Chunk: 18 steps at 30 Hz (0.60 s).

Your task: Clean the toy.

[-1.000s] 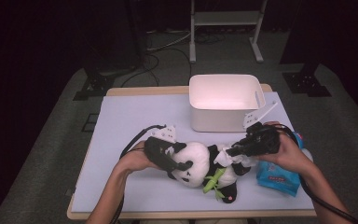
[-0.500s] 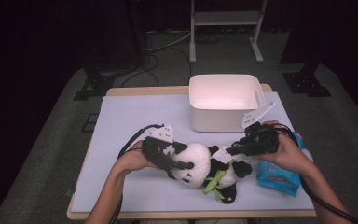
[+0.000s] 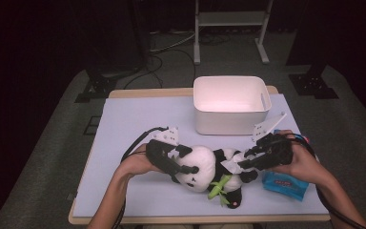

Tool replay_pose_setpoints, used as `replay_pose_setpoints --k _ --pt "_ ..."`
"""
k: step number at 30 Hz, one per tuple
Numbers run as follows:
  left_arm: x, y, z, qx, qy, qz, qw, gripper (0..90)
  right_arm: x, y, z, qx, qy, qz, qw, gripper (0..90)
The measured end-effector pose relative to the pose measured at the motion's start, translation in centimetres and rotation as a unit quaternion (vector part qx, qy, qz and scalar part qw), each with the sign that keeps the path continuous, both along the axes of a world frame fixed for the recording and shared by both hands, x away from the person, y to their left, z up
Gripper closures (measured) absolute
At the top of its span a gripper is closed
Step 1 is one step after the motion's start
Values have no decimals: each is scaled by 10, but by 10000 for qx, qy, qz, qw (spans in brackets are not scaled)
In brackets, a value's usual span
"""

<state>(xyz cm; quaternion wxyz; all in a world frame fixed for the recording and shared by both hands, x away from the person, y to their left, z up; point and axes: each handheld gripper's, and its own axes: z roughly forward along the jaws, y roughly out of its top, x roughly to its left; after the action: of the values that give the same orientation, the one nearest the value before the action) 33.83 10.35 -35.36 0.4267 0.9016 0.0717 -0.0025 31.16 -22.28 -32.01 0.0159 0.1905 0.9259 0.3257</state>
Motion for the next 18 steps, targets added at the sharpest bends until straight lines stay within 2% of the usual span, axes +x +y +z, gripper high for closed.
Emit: replay_pose_setpoints --k 6,8,9,11,14,18 --pt "-1 -2 1 86 -24 -24 10000 284 -5 6 -1 -91 -100 35 9999 645" --pt "-2 -3 2 109 -33 -30 9999 286 -7 11 0 -198 -54 -26 9998 722" --pt "-2 -3 2 120 -23 -32 9999 288 -8 13 1 -279 -145 -54 9995 768" --pt "-2 -3 2 112 -4 -14 9999 293 -9 17 5 -349 -264 -76 9990 792" --pt "-3 -2 0 72 -9 -3 10000 294 -5 22 10 -186 -368 -38 9991 795" --pt "-4 -3 1 25 -43 -39 10000 294 2 33 16 31 -365 1 9993 795"
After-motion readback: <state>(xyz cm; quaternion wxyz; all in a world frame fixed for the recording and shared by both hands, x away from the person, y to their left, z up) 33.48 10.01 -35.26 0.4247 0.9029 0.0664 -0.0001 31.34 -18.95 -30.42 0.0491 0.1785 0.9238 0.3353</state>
